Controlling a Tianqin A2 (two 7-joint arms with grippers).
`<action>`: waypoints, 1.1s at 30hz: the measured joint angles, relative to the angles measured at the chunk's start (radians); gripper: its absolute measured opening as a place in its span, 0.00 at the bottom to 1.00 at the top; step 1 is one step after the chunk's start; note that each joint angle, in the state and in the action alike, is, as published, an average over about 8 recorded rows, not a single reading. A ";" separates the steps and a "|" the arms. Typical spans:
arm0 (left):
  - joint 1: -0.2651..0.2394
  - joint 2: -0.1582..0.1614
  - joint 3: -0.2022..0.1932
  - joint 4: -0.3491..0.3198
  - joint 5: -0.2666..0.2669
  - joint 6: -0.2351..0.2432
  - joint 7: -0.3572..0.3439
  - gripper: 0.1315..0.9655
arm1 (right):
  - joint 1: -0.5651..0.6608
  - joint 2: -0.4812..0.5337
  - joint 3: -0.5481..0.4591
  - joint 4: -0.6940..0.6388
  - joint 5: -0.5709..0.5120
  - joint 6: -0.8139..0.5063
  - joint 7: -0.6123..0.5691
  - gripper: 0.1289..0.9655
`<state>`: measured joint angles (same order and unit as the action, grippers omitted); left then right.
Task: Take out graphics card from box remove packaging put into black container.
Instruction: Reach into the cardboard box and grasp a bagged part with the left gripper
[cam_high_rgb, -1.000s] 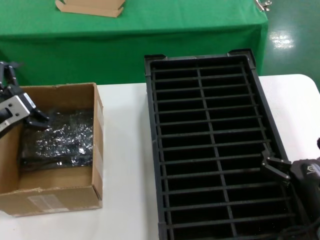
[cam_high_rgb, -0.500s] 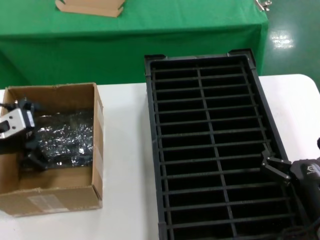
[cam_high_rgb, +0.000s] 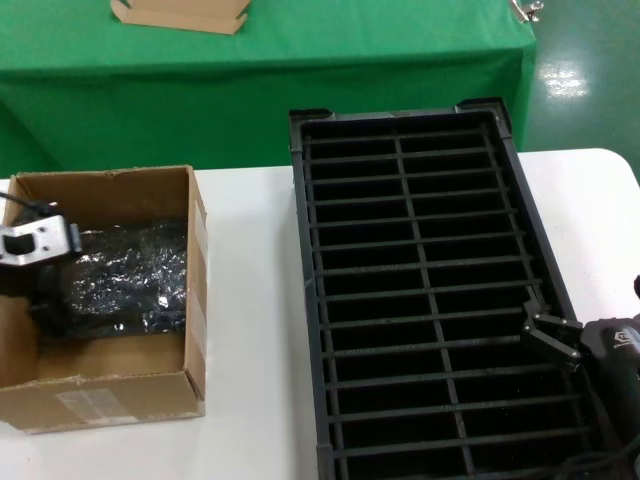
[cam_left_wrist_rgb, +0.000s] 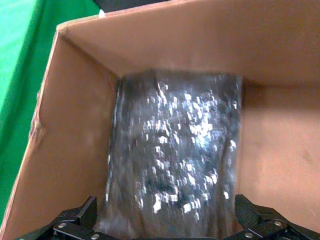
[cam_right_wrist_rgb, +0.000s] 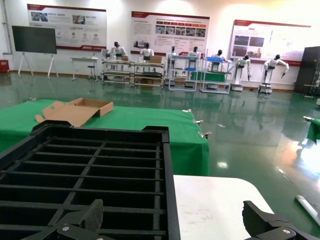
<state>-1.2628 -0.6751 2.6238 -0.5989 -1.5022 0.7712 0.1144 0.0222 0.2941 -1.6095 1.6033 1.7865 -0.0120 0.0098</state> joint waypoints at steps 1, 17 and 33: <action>-0.001 0.020 -0.020 0.028 0.004 -0.001 0.024 1.00 | 0.000 0.000 0.000 0.000 0.000 0.000 0.000 1.00; -0.060 0.257 -0.240 0.475 0.038 0.005 0.392 1.00 | 0.000 0.000 0.000 0.000 0.000 0.000 0.000 1.00; -0.072 0.287 -0.335 0.562 0.104 -0.071 0.462 1.00 | 0.000 0.000 0.000 0.000 0.000 0.000 0.000 1.00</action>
<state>-1.3352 -0.3883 2.2889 -0.0367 -1.3979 0.6998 0.5767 0.0222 0.2941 -1.6095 1.6033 1.7865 -0.0120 0.0098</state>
